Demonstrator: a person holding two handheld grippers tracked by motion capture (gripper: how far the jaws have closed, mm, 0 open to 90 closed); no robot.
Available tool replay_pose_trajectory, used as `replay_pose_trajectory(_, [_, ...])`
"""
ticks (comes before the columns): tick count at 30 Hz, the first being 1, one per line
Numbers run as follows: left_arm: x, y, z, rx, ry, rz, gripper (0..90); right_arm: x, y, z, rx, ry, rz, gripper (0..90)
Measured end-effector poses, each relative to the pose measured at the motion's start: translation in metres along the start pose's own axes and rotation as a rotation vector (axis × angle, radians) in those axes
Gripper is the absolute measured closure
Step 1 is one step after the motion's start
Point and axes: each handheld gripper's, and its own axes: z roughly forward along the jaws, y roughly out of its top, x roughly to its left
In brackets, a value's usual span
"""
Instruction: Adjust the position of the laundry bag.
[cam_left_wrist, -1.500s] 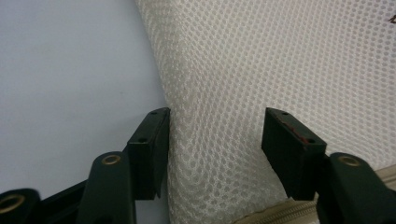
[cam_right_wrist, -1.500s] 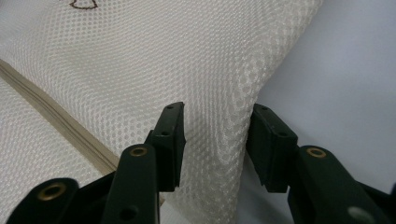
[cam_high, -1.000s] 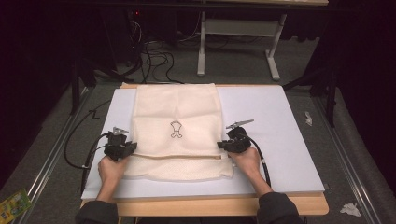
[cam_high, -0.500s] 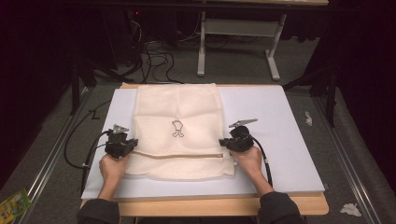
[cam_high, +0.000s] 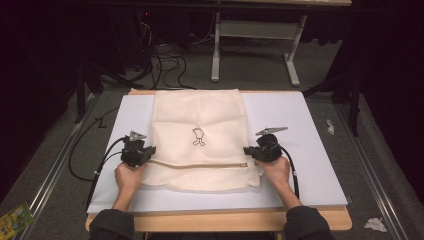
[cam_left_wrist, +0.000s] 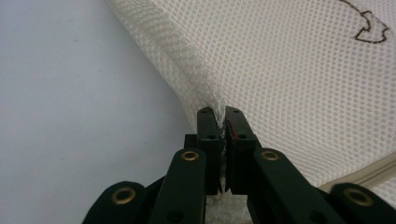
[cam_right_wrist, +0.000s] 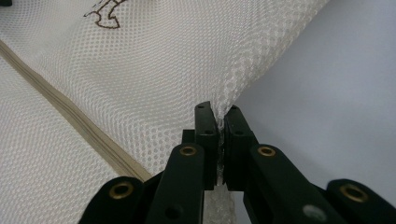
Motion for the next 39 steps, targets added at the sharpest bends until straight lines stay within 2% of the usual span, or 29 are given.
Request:
replay_pose_trajectory(4, [-0.006,0.006,0.006,0.004,-0.008,0.020,87.0,-0.007,-0.002,-0.006,0.004,-0.015,0.001,88.3])
replay_pose_trajectory(12, [-0.018,0.015,0.008,-0.017,-0.039,0.016,87.0,-0.015,-0.006,-0.019,-0.018,-0.033,0.014,88.3])
replay_pose_trajectory(17, [-0.027,0.022,0.009,-0.028,-0.053,0.031,87.0,-0.020,-0.007,-0.027,-0.015,-0.053,0.012,88.3])
replay_pose_trajectory(29, [-0.038,0.028,0.010,-0.033,-0.068,0.049,86.9,-0.030,-0.010,-0.038,-0.022,-0.061,0.029,88.3])
replay_pose_trajectory(34, [-0.043,0.028,0.014,-0.031,-0.074,0.060,86.8,-0.034,-0.013,-0.042,-0.020,-0.071,0.035,88.2])
replay_pose_trajectory(36, [-0.046,0.029,0.015,-0.045,-0.081,0.055,86.8,-0.035,-0.014,-0.044,-0.025,-0.075,0.035,88.2])
replay_pose_trajectory(39, [-0.051,0.029,0.020,-0.034,-0.091,0.054,86.8,-0.040,-0.018,-0.046,-0.022,-0.080,0.053,88.2])
